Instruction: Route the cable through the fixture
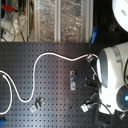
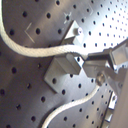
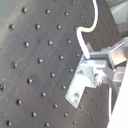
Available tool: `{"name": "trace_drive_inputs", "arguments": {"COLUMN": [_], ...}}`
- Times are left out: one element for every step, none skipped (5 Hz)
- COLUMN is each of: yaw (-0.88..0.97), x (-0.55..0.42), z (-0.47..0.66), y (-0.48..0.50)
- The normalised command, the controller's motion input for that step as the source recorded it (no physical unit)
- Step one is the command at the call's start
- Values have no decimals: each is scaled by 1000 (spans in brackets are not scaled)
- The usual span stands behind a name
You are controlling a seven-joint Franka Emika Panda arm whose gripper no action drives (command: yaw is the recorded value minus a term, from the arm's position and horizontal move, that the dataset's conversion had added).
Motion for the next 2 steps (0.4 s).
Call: {"name": "trace_drive_inputs", "arguments": {"yaw": [0, 0], "x": [-159, -99], "z": [82, 62], "y": [-166, -119]}}
